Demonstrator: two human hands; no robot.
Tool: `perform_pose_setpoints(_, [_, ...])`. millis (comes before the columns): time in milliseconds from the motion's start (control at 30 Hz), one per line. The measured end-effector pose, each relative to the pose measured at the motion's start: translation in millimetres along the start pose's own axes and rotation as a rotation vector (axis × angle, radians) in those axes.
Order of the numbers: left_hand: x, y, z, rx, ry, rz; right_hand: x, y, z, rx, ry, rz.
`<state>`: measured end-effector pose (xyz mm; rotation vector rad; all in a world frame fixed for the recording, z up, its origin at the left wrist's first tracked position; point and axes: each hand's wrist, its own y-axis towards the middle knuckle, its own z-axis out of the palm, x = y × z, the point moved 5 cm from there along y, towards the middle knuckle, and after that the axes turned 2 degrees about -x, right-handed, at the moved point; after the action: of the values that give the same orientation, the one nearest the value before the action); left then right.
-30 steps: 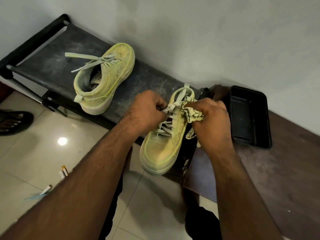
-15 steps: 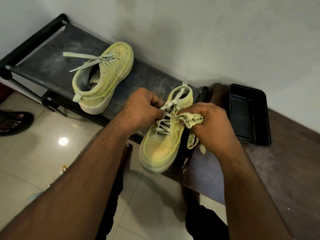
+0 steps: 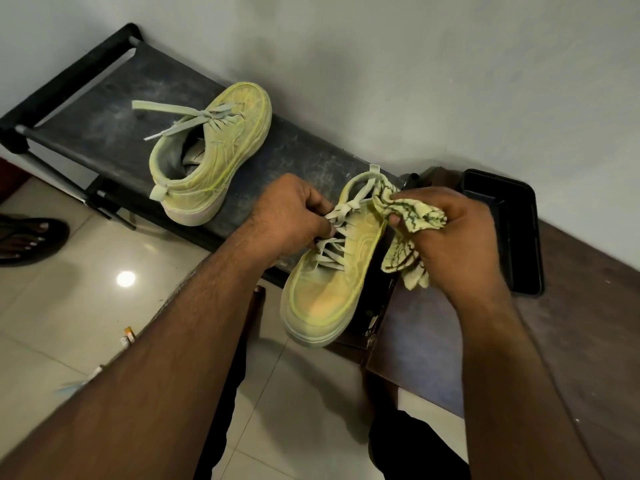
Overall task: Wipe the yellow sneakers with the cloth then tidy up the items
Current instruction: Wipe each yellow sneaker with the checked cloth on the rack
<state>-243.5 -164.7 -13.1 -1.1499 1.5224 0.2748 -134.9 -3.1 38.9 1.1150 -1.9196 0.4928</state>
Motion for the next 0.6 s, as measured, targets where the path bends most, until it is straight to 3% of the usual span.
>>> perform_pose_setpoints(100, [0.5,0.6,0.2,-0.01,-0.005,0.002,1.6,-7.2,23.0,0.056,-0.351,-0.159])
perform_pose_setpoints(200, [1.9,1.2,-1.2,-0.042,-0.017,0.006,8.7,-14.0,34.8,0.227,-0.49,-0.184])
perform_pose_setpoints(367, [2.2,0.4,2.5,-0.02,-0.041,0.004,26.6,-26.0,31.4,0.725,-0.424,-0.014])
perform_pose_setpoints(433, [2.7,1.3,1.7,-0.036,-0.036,0.0,25.3,-29.5,24.6,0.822,-0.351,0.096])
perform_pose_setpoints(500, [2.9,1.8,0.5,-0.042,-0.023,0.002,22.1,-21.3,14.6,0.641,-0.265,0.113])
perform_pose_setpoints(600, [1.4,1.0,1.0,-0.032,0.003,0.02,21.9,-6.3,1.5,0.142,-0.279,-0.056])
